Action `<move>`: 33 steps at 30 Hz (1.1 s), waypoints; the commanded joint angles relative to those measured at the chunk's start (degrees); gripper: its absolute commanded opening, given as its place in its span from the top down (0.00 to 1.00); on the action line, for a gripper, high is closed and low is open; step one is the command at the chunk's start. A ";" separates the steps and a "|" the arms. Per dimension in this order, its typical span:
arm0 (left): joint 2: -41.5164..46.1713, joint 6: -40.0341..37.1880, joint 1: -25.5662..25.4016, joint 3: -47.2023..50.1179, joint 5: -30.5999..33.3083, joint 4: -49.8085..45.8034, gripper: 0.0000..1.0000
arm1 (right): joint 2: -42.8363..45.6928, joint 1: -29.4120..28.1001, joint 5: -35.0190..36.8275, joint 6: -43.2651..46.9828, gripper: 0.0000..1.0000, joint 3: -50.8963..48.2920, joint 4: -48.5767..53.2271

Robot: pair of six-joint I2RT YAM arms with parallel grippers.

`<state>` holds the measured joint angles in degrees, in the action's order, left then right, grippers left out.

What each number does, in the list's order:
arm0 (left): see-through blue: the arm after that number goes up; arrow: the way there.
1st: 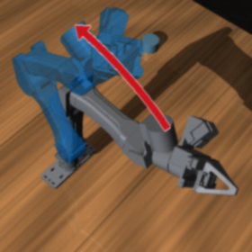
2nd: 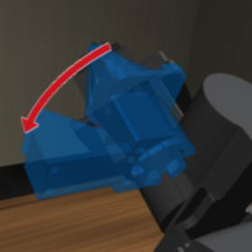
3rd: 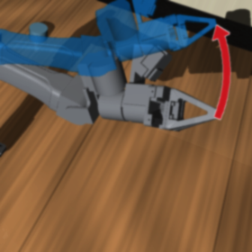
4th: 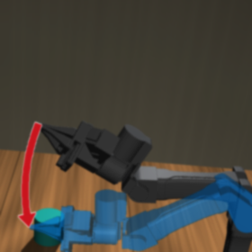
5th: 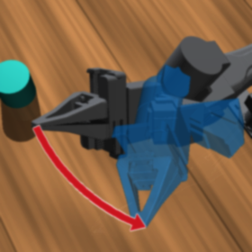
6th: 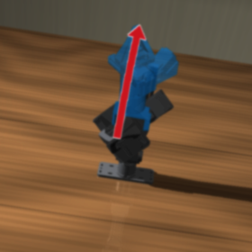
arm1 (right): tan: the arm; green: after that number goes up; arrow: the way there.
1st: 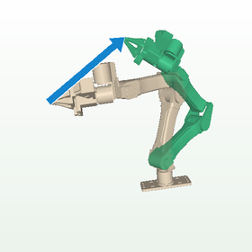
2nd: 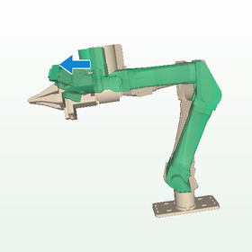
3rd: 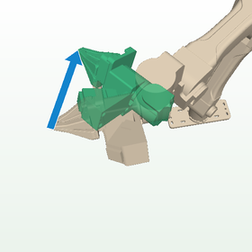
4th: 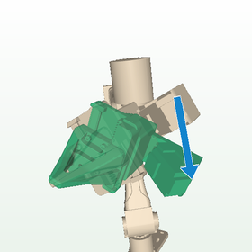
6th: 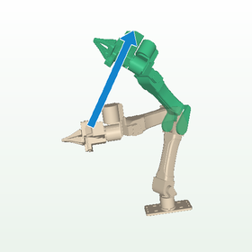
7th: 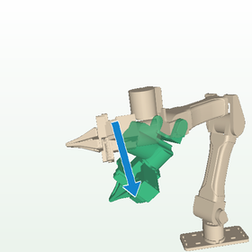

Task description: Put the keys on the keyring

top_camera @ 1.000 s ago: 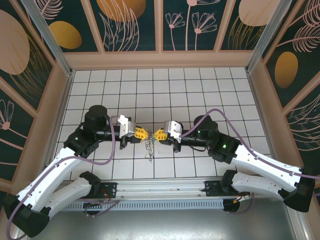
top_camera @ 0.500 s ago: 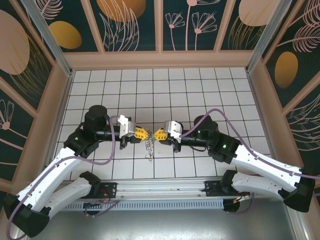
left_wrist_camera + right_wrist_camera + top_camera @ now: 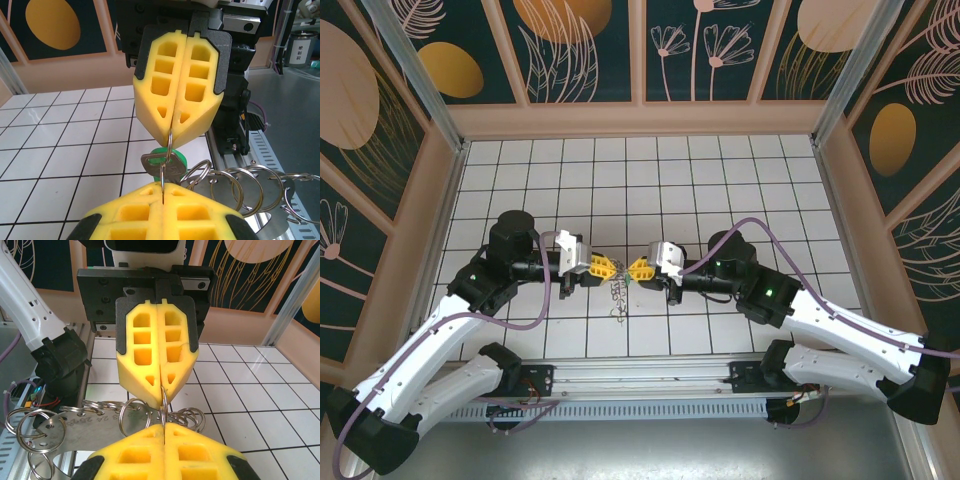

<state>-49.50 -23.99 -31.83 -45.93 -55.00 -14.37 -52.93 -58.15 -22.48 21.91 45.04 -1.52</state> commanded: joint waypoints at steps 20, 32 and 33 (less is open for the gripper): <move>0.80 -1.24 -0.08 -0.56 -0.72 0.46 1.00 | -0.25 0.62 -0.82 -0.82 1.00 -0.65 -3.05; 1.11 -1.13 -0.03 -0.56 -0.72 0.48 1.00 | -0.90 0.82 -1.38 -0.71 1.00 -0.56 -3.49; 1.15 -1.15 -0.09 -0.52 -0.72 0.49 1.00 | -0.89 0.84 -1.51 -0.80 1.00 -0.57 -3.58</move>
<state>-49.41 -23.99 -31.83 -45.93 -55.00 -14.68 -53.58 -57.71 -22.65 21.91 45.04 -2.44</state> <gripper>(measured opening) 0.037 0.038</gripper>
